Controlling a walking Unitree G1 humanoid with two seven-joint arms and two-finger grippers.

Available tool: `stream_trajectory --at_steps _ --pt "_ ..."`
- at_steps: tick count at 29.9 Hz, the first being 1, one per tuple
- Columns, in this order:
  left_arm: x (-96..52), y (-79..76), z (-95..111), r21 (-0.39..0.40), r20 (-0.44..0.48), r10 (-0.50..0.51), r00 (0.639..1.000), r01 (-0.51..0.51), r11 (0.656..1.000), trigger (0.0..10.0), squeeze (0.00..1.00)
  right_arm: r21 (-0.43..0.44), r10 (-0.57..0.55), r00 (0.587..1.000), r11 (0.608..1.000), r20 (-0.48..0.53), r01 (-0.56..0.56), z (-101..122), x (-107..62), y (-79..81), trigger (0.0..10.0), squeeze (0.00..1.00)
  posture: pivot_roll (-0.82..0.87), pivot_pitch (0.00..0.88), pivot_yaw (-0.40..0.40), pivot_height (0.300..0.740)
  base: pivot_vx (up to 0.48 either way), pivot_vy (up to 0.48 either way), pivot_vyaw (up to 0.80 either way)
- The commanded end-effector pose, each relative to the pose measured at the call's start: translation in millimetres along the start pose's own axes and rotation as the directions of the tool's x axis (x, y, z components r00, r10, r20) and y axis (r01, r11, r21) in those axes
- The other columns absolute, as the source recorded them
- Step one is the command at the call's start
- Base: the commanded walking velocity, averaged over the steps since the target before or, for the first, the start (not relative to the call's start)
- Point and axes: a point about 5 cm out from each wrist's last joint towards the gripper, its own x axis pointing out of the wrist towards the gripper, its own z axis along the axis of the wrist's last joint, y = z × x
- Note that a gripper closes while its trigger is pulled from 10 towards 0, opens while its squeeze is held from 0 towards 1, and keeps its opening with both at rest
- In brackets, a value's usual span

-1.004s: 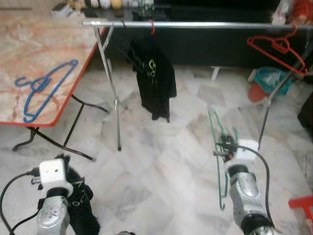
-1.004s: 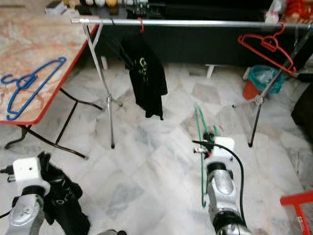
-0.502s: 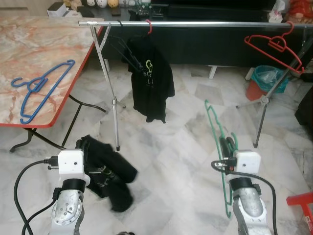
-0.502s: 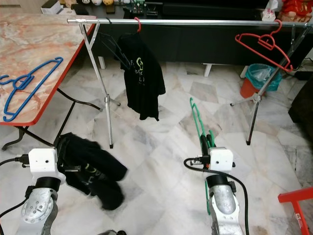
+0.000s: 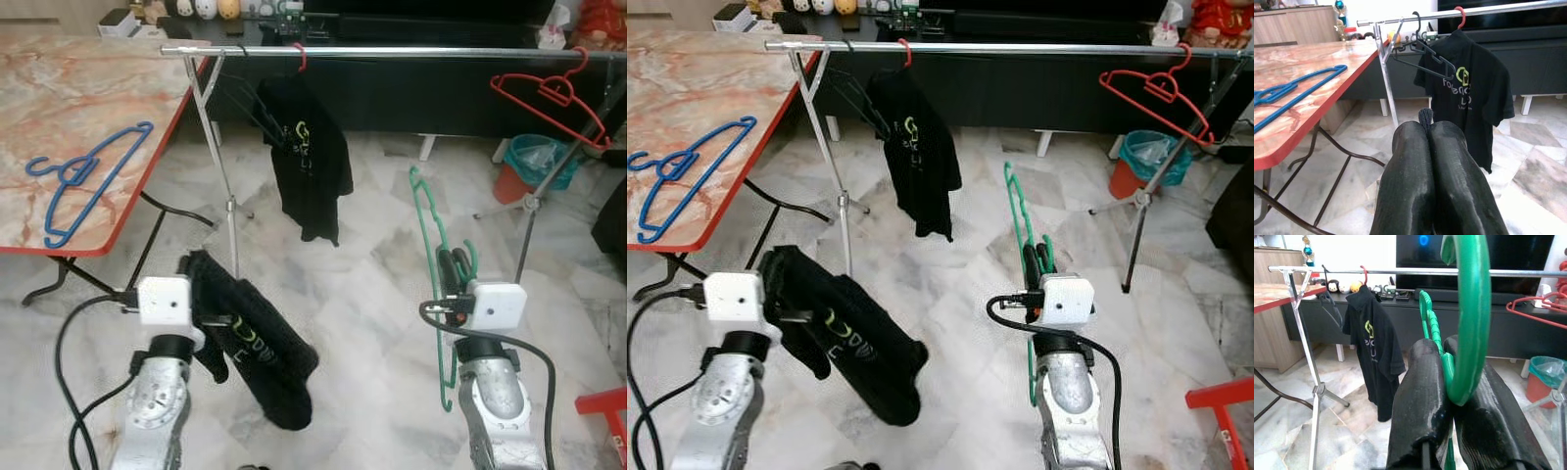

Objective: Hang hanger

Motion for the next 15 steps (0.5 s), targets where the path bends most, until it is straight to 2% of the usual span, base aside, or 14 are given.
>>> stream_trajectory --at_steps 1,8,12,15 --pt "3.9 -0.3 14.8 0.008 0.062 -0.010 0.998 0.010 1.000 10.0 0.00 -0.005 -0.001 1.000 1.000 0.004 0.002 3.1 0.8 1.3 10.0 0.00 0.05 0.060 -0.015 0.740 0.000 0.277 0.00" --pt "6.6 -1.5 16.8 -0.001 0.064 -0.007 0.998 0.007 1.000 10.0 0.00 -0.014 -0.011 1.000 1.000 0.000 0.011 6.2 3.0 -0.3 10.0 0.00 0.05 0.081 -0.015 0.740 0.000 0.304 0.00" --pt "6.2 -2.4 13.8 -0.001 0.050 -0.009 0.999 0.009 1.000 10.0 0.00 -0.053 0.012 1.000 0.999 -0.016 -0.013 4.5 3.3 1.8 10.0 0.00 0.05 0.094 -0.013 0.740 0.000 0.347 0.00" --pt "8.6 -2.4 16.1 -0.005 0.055 -0.007 0.998 0.007 1.000 10.0 0.00 -0.042 0.016 1.000 0.999 0.000 -0.016 7.1 4.5 2.9 10.0 0.00 0.05 0.099 -0.011 0.740 0.000 0.346 0.61"
